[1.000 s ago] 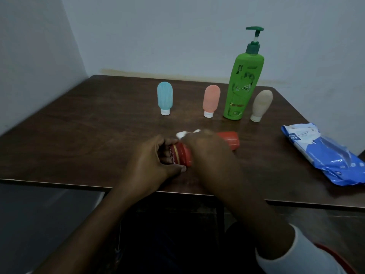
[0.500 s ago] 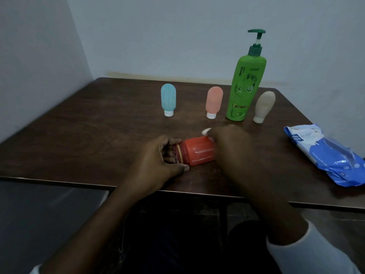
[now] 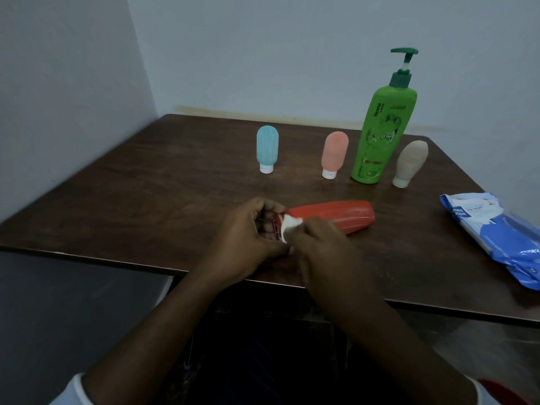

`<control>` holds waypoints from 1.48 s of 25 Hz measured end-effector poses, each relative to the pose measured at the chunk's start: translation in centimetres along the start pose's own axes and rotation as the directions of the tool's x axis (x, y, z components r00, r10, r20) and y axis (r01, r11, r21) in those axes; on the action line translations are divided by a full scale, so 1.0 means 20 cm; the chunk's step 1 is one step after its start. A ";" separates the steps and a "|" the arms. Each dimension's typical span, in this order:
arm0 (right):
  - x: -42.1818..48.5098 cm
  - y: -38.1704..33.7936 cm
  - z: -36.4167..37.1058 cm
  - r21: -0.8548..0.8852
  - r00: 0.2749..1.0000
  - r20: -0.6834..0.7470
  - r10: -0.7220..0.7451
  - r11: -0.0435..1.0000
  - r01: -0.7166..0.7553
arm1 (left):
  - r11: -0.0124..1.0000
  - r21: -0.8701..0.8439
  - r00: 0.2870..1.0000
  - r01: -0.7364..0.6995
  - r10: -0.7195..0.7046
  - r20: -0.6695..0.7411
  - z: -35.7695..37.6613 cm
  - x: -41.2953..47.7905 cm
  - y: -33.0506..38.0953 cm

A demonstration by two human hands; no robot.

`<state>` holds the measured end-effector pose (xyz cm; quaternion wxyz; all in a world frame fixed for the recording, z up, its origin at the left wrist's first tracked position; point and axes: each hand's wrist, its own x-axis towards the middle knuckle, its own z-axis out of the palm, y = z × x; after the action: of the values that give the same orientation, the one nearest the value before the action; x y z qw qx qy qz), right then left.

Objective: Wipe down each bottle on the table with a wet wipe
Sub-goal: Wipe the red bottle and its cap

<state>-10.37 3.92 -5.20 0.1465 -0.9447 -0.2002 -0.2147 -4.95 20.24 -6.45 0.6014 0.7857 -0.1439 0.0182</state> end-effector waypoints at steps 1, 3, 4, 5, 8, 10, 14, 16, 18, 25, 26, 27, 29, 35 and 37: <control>-0.04 -0.01 0.01 0.008 1.000 -0.013 -0.020 1.000 0.020 | 1.000 -0.002 1.000 0.005 -0.005 0.011 0.00 0.00 -0.01; -0.03 0.02 0.01 0.035 0.999 -0.040 -0.012 0.999 0.014 | 1.000 -0.014 0.999 0.008 -0.008 0.035 0.00 0.01 -0.01; 0.01 0.03 0.01 0.049 0.999 -0.054 0.007 0.999 -0.005 | 1.000 -0.028 0.999 0.013 -0.011 0.045 0.00 0.01 -0.01; 0.07 0.04 0.01 0.059 0.997 -0.075 0.016 0.998 -0.012 | 0.999 -0.039 0.998 0.015 -0.013 0.055 0.00 0.01 -0.01; 0.23 0.02 0.01 0.010 0.993 -0.115 -0.008 1.000 0.009 | 0.999 -0.040 0.999 0.008 -0.006 0.046 0.00 0.01 -0.01; 0.25 0.01 0.02 -0.030 0.991 -0.126 -0.040 0.999 0.036 | 0.997 -0.081 1.000 0.011 -0.010 0.020 0.00 0.02 -0.02; 0.04 0.00 0.02 -0.029 0.995 -0.093 -0.046 0.999 0.043 | 0.995 -0.092 1.000 0.025 -0.024 0.007 -0.01 0.02 -0.02; 0.00 0.00 0.00 -0.034 0.996 -0.069 -0.058 0.998 0.056 | 0.997 -0.068 0.999 0.023 -0.021 0.029 -0.02 0.03 -0.02; 0.09 0.02 -0.02 -0.044 0.996 -0.056 -0.075 0.996 0.073 | 0.996 -0.079 0.999 0.030 -0.027 0.043 -0.02 0.02 -0.01; 0.11 0.01 0.02 -0.037 0.999 -0.042 -0.029 0.999 0.028 | 0.997 -0.065 0.999 0.032 -0.031 0.015 -0.02 0.01 -0.02; 0.05 0.01 0.03 -0.030 0.998 -0.060 -0.030 0.999 0.029 | 0.998 -0.052 0.999 0.032 -0.032 0.017 -0.02 0.01 -0.02; 0.00 0.00 0.03 -0.041 0.997 -0.069 -0.037 0.999 0.034 | 0.999 -0.033 0.999 0.029 -0.028 0.023 -0.02 0.01 -0.01; -0.03 -0.01 0.02 -0.057 0.997 -0.053 -0.054 0.997 0.051 | 1.000 -0.005 0.999 0.018 -0.018 0.037 -0.02 0.01 -0.01; 0.26 0.07 -0.06 -0.202 0.995 0.096 -0.026 0.978 0.045 | 0.999 0.016 0.999 0.043 -0.043 0.024 -0.01 -0.01 0.02; 0.26 0.17 -0.10 -0.261 0.992 0.117 0.055 0.965 -0.023 | 0.999 0.026 0.999 0.045 -0.046 0.018 0.00 -0.03 0.03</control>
<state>-5.20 1.82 -1.60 0.0132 -0.9709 -0.1604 -0.1772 -5.58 20.18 -6.06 0.5903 0.7964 -0.1313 -0.0008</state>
